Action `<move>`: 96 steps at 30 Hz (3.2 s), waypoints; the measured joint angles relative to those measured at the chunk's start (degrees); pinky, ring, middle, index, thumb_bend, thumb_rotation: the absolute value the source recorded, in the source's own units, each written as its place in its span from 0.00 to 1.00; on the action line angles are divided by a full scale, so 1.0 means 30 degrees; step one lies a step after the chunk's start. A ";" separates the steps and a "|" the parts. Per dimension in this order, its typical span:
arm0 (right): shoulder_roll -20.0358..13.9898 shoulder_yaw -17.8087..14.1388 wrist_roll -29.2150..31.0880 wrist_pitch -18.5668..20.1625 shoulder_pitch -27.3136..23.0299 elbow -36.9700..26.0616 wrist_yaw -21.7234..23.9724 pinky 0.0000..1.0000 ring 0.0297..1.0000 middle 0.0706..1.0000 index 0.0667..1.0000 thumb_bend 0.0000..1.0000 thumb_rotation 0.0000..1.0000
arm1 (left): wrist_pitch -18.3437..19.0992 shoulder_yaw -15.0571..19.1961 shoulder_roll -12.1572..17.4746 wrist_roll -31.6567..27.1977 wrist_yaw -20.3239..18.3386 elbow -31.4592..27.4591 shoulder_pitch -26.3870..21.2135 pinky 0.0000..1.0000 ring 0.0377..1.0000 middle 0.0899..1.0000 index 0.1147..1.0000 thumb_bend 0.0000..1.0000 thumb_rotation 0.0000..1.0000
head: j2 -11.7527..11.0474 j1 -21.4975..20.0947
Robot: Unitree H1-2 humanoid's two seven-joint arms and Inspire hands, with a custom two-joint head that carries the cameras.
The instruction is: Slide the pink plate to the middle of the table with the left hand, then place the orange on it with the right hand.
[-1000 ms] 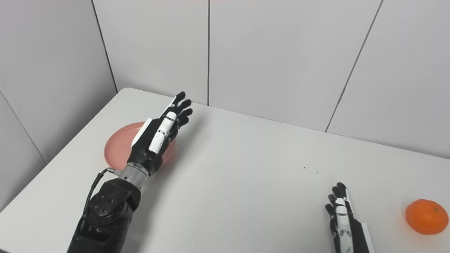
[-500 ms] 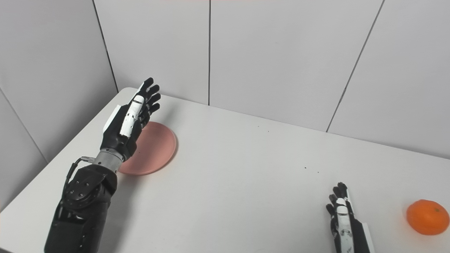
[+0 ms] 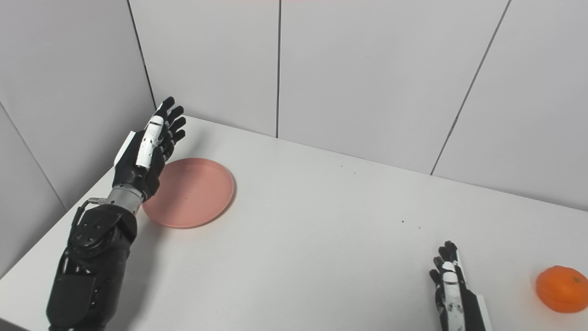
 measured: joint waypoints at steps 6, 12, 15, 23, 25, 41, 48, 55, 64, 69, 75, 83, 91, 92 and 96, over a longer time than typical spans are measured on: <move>-0.0038 -0.0033 0.0087 0.0002 -0.0002 0.0003 0.0040 1.00 1.00 1.00 1.00 0.06 1.00 | -0.0215 0.0494 0.0485 -0.0339 -0.0067 0.0561 0.0010 0.98 0.97 0.98 0.97 0.32 1.00 | -0.0059 0.0176; -0.0099 -0.0049 0.0126 0.0002 -0.0010 0.0002 0.0068 1.00 1.00 1.00 1.00 0.06 1.00 | -0.0505 0.0802 0.0951 -0.0628 -0.0187 0.1386 0.0077 0.98 0.97 0.97 0.97 0.33 1.00 | -0.0059 0.0352; -0.0125 -0.0070 0.0153 0.0003 -0.0008 0.0002 0.0081 1.00 1.00 1.00 1.00 0.05 1.00 | -0.0509 0.1127 0.1054 -0.0849 -0.0175 0.1664 0.0079 0.97 0.96 0.96 0.96 0.33 1.00 | -0.0088 0.0410; -0.0158 -0.0122 0.0499 0.0132 -0.0024 -0.0006 0.0074 1.00 1.00 1.00 1.00 0.05 1.00 | -0.0508 0.1802 0.1128 -0.1424 -0.0052 0.2172 0.0091 0.99 0.97 0.97 0.97 0.29 1.00 | -0.0117 0.0498; -0.0158 -0.0111 0.0489 0.0173 -0.0036 -0.0016 0.0063 1.00 1.00 1.00 1.00 0.05 1.00 | -0.0507 0.1873 0.1343 -0.1450 -0.0051 0.2359 0.0091 0.99 0.97 0.97 0.98 0.30 1.00 | -0.0117 0.0527; -0.0229 -0.0114 0.0617 0.0489 -0.0056 -0.0162 0.0044 1.00 1.00 1.00 1.00 0.04 1.00 | -0.0512 0.3454 0.2198 -0.2394 0.0083 0.2964 0.0505 1.00 0.97 0.96 0.95 0.31 1.00 | -0.0088 0.0586; -0.0282 -0.0092 0.0575 0.0522 -0.0054 -0.0179 0.0061 1.00 1.00 1.00 1.00 0.04 1.00 | -0.0596 0.3694 0.2272 -0.2930 0.0025 0.4247 0.0617 1.00 0.97 0.96 0.96 0.29 1.00 | -0.0059 0.0586; -0.0280 -0.0074 0.0527 0.0535 -0.0055 -0.0202 0.0053 1.00 1.00 1.00 1.00 0.05 1.00 | -0.1335 0.3619 0.2265 -0.3215 -0.0233 0.4953 0.0620 1.00 0.97 0.96 0.96 0.27 1.00 | -0.0029 0.0586; -0.0280 -0.0094 0.0521 0.0568 -0.0055 -0.0217 0.0052 1.00 1.00 1.00 1.00 0.04 1.00 | -0.1726 0.3077 0.2080 -0.3335 -0.0269 0.5130 0.0671 0.99 0.97 0.97 0.96 0.28 1.00 | -0.0117 0.0703; -0.0278 -0.0095 0.0526 0.0572 -0.0054 -0.0232 0.0049 1.00 1.00 1.00 1.00 0.04 1.00 | -0.1719 0.2908 0.2064 -0.3731 -0.0565 0.5528 0.0678 1.00 0.98 0.98 0.97 0.27 1.00 | -0.0146 0.0732; -0.0288 -0.0106 0.0514 0.0571 -0.0056 -0.0219 0.0060 1.00 1.00 1.00 1.00 0.04 1.00 | -0.1729 0.2804 0.1994 -0.4107 -0.0832 0.6374 0.0677 1.00 0.97 0.97 0.97 0.30 1.00 | -0.0264 0.0703; -0.0277 -0.0127 0.0547 0.0647 -0.0037 -0.0265 0.0050 1.00 1.00 1.00 1.00 0.04 1.00 | -0.2792 0.2831 0.2102 -0.5019 -0.2048 0.8956 0.0523 1.00 0.97 0.97 0.96 0.34 1.00 | -0.0263 0.0703; -0.0272 -0.0112 0.0496 0.0694 -0.0042 -0.0301 0.0051 1.00 1.00 1.00 1.00 0.04 1.00 | -0.3370 0.2863 0.2335 -0.5581 -0.2547 1.0254 -0.0092 0.97 0.94 0.94 0.92 0.36 1.00 | -0.0146 0.0674; -0.0270 -0.0107 0.0499 0.0710 -0.0043 -0.0314 0.0051 1.00 1.00 1.00 1.00 0.04 1.00 | -0.3454 0.2859 0.2349 -0.5581 -0.2550 1.0316 -0.0105 0.96 0.94 0.93 0.92 0.36 1.00 | -0.0146 0.0674; -0.0261 -0.0124 0.0504 0.0817 -0.0042 -0.0488 0.0041 1.00 1.00 1.00 1.00 0.04 1.00 | -0.3740 0.2813 0.2347 -0.5608 -0.2568 1.0518 -0.0112 0.95 0.94 0.93 0.91 0.35 1.00 | -0.0117 0.0645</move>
